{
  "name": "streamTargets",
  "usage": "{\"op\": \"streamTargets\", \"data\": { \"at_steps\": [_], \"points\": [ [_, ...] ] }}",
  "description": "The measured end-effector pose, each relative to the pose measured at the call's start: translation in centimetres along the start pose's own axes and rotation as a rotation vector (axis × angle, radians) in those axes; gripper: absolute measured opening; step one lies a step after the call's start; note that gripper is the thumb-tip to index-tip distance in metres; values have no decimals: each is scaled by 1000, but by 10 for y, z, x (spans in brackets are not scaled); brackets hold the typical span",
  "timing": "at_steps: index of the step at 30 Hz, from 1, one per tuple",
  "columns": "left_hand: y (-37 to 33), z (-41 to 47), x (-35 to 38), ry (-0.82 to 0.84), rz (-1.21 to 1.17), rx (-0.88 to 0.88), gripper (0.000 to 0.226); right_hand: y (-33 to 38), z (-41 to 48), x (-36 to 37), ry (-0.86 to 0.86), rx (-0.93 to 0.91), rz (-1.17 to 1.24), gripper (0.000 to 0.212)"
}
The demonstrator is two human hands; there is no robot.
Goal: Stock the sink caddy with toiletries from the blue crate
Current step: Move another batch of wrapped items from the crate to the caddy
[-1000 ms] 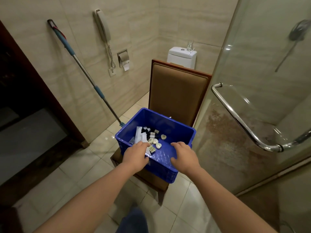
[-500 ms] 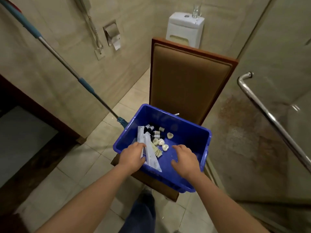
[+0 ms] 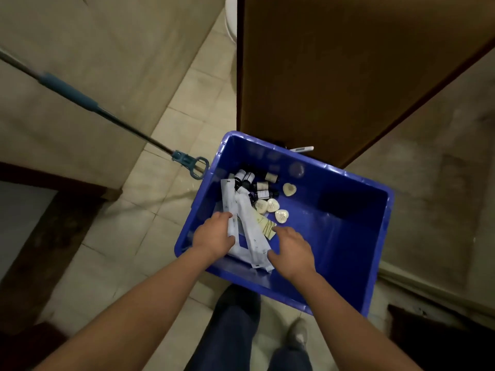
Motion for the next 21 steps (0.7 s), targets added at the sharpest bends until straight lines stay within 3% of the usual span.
{"op": "streamTargets", "data": {
  "at_steps": [8, 13, 21],
  "points": [
    [23, 53, 29, 72, -139, -117, 58, -2, 52, 46, 63, 97, 98, 63],
    [30, 72, 39, 39, -169, -187, 68, -1, 76, 68, 81, 130, 137, 60],
    [34, 92, 43, -19, -260, -245, 53, 1, 105, 80, 26, 254, 107, 62]
  ]
}}
Point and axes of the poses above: each hand's wrist, its own z-axis towards the middle knuckle, its own x-axis out of the palm, y = z × x, the point moved 9 cm from there along z, towards the middle knuckle
